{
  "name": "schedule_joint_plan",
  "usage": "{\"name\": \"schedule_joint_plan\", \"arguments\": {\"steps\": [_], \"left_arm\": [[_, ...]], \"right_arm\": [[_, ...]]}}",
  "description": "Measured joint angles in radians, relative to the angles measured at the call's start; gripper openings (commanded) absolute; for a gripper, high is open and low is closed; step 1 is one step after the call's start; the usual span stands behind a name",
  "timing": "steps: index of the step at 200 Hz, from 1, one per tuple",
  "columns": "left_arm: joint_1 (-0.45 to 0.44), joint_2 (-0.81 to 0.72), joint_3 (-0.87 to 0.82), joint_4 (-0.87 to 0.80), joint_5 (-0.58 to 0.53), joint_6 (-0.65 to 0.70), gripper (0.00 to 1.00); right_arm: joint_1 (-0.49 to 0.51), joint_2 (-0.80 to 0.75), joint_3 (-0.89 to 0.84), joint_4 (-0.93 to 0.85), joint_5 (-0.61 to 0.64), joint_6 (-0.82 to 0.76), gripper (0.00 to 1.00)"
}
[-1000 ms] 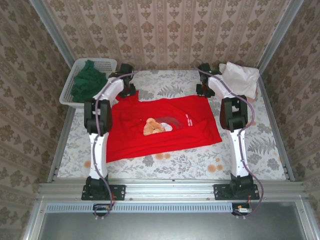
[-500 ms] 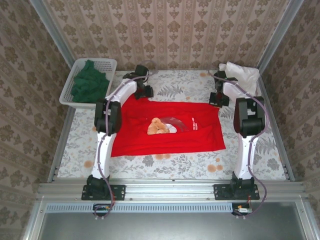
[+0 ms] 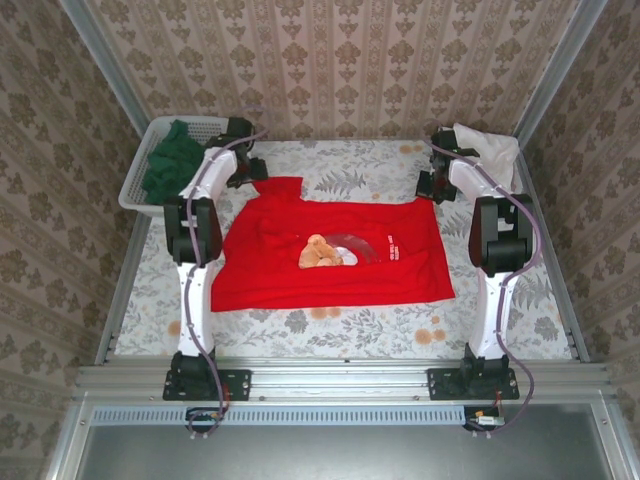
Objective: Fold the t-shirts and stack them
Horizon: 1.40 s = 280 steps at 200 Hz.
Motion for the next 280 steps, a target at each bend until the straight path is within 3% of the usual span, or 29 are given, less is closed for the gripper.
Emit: {"name": "schedule_joint_plan", "arguments": {"steps": [57, 100, 153, 202, 230, 280], "left_arm": [[-0.016, 0.110, 0.078, 0.057, 0.055, -0.060, 0.42], [-0.029, 0.136, 0.091, 0.064, 0.098, -0.068, 0.00], [-0.020, 0.093, 0.058, 0.063, 0.117, -0.038, 0.00], [-0.024, -0.253, -0.170, 0.109, 0.118, 0.026, 0.00], [-0.030, -0.478, -0.357, 0.207, 0.135, 0.050, 0.00], [-0.034, -0.777, -0.864, 0.354, 0.153, 0.053, 0.00]], "right_arm": [[0.002, 0.000, 0.000, 0.011, -0.004, 0.000, 0.00], [0.002, 0.000, 0.000, 0.020, -0.007, 0.000, 0.00], [0.002, -0.012, -0.027, 0.041, -0.027, 0.000, 0.00], [-0.002, -0.105, -0.133, 0.095, -0.076, 0.011, 0.00], [-0.003, -0.168, -0.192, 0.136, -0.110, 0.019, 0.00], [-0.008, -0.252, -0.352, 0.212, -0.160, 0.039, 0.00]]}}
